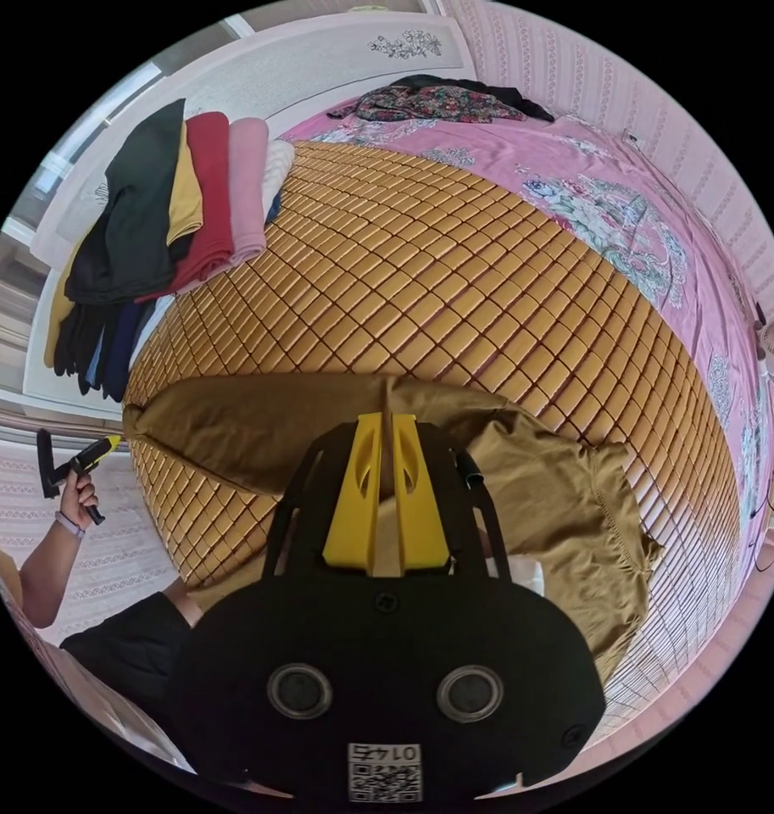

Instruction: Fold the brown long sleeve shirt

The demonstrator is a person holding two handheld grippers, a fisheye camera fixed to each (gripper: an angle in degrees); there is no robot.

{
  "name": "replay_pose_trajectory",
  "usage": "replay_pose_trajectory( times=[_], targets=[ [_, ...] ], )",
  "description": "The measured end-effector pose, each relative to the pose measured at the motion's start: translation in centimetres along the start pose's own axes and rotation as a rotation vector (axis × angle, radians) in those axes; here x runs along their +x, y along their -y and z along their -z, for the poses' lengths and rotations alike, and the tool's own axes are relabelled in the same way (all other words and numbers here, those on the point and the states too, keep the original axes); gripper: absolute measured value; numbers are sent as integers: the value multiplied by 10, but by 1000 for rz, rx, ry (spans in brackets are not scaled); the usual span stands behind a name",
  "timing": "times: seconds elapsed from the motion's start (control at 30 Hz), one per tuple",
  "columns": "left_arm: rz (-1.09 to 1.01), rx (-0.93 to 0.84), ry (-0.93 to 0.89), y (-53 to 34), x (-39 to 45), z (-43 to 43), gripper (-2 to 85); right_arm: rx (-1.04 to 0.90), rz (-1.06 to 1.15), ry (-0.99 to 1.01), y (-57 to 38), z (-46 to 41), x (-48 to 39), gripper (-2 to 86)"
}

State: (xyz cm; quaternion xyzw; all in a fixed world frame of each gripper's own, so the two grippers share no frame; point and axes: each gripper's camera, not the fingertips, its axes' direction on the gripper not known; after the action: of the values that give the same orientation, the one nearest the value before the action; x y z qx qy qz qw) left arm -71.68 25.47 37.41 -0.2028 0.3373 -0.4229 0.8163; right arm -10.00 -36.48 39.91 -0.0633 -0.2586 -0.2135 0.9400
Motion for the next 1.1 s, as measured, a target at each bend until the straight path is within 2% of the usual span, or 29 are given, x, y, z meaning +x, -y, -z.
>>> replay_pose_trajectory(
  times=[0.13, 0.33, 0.5, 0.57, 0.67, 0.8, 0.97, 1.1],
  targets=[
    [54, 67, -45, 27, -7, 6, 41, -9, 67, 53, -10, -8, -25, 3],
    [123, -180, -10, 56, 0, -50, 68, -110, 309, 191, -23, -43, -107, 29],
    [152, -218, -47, 48, -3, -58, -1, -147, 450, 154, -34, -60, -152, 52],
    [89, -45, -103, 44, 3, -38, -4, -168, 451, 163, -37, -65, -154, 52],
    [95, 104, -111, 39, 1, -21, 6, -177, 439, 205, -41, -67, -149, 53],
    [162, 79, -73, 36, -6, -34, 54, -172, 461, 218, -53, -63, -144, 53],
    [107, 2, -33, 28, 14, -52, 56, -165, 437, 212, -69, -53, -130, 54],
    [55, -73, 41, 20, 36, -76, 64, -139, 326, 139, -77, -43, -95, 54]
  ],
)
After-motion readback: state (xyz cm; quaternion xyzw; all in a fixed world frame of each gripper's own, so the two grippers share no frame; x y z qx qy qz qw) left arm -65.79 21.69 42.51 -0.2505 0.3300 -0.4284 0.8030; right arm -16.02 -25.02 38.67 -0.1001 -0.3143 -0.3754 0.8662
